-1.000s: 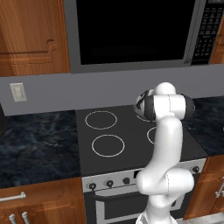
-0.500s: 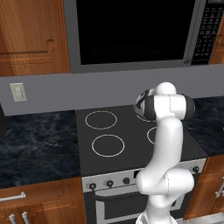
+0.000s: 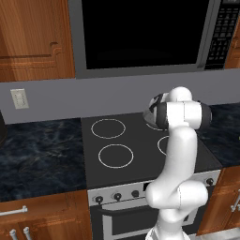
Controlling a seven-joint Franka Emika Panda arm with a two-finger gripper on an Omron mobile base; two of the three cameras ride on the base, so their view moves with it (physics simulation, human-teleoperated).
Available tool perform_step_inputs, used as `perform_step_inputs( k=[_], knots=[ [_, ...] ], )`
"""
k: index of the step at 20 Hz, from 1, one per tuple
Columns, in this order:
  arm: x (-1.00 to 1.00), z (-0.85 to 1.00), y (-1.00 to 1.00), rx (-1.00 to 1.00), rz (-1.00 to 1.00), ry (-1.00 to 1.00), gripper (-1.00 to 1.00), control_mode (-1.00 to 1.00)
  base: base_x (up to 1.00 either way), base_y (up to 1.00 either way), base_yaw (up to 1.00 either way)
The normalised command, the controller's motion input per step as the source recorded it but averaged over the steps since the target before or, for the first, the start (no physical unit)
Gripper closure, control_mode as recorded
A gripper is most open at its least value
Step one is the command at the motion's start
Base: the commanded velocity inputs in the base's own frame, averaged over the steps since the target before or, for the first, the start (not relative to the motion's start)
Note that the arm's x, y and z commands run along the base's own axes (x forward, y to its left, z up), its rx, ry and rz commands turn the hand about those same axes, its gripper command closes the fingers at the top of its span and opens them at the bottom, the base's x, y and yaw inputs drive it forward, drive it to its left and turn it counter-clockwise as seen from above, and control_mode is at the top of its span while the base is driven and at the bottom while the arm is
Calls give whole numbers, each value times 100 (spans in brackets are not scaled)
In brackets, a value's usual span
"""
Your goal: Put the mushroom and lemon wedge in the pan. Then turn on the rear right burner and set the heat to medium.
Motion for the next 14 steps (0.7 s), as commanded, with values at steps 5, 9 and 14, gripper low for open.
perform_step_inputs(
  k=[5, 9, 14],
  knots=[
    [-17, 16, -51, 0, 0, 0, -100, -100, 0, 0, 0],
    [-35, 17, -59, 0, 0, 0, -100, -100, 0, 0, 0],
    [-75, 7, -49, 1, 0, 0, -100, -100, 0, 0, 0]
  ],
)
